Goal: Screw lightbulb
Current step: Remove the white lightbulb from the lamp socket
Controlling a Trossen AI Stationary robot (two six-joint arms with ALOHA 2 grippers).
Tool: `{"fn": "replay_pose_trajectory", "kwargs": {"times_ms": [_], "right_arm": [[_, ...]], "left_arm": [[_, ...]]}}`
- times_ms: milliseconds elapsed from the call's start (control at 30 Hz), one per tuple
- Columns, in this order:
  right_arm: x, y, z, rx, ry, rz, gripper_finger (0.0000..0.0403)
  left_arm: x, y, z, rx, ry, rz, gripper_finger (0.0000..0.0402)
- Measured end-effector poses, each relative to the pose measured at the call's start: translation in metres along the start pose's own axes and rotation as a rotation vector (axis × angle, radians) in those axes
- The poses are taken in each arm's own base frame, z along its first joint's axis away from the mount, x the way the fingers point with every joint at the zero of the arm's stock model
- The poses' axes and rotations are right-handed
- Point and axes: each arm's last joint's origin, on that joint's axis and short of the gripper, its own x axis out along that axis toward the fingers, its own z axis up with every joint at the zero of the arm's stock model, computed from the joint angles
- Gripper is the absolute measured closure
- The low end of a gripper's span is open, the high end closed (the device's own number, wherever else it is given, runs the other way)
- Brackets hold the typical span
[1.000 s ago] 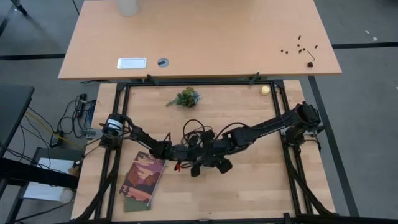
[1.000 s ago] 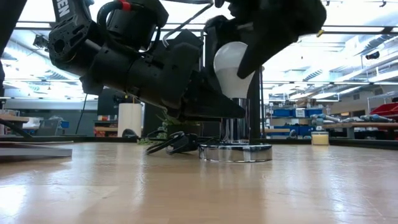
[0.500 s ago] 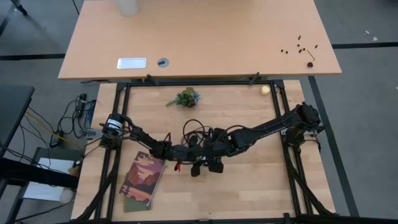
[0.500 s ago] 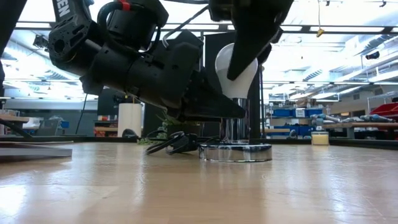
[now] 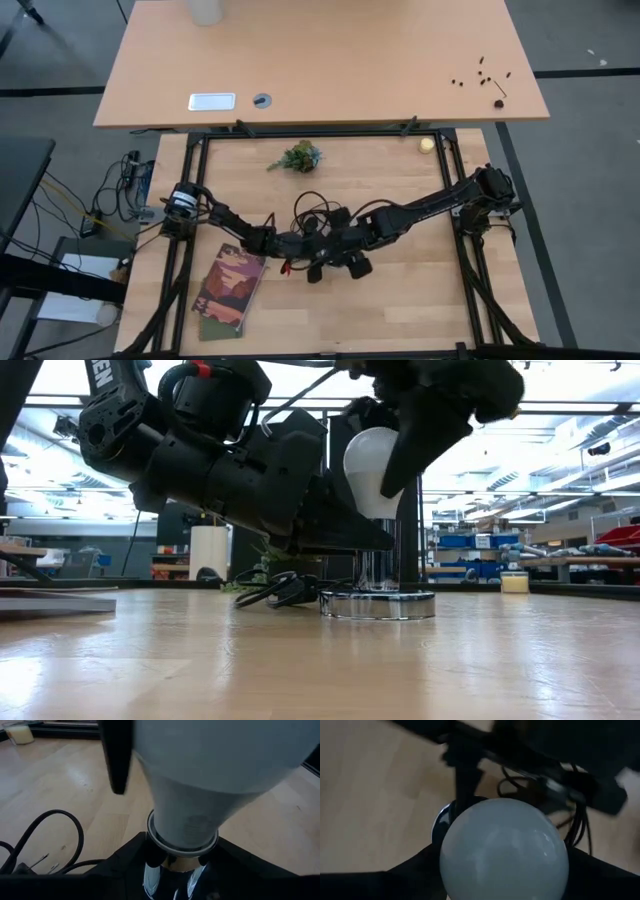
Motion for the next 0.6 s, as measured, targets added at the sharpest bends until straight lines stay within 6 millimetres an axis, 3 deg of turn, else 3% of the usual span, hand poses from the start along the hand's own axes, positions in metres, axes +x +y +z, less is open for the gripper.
{"fn": "replay_pose_trajectory", "kwargs": {"times_ms": [300, 467, 600], "right_arm": [[0.0009, -0.0046, -0.0007, -0.558, -0.009, 0.014, 0.0119], [0.001, -0.0053, -0.0008, -0.71, -0.011, 0.015, 0.0124], [0.001, -0.0049, -0.0006, -0.728, -0.012, 0.015, 0.0119]], "left_arm": [[0.0, -0.0001, 0.0001, 0.01, -0.001, -0.004, 0.0208], [0.0, -0.0001, 0.0001, 0.011, -0.001, -0.004, 0.0208], [0.0, -0.0001, 0.0001, 0.011, -0.001, -0.004, 0.0208]]}}
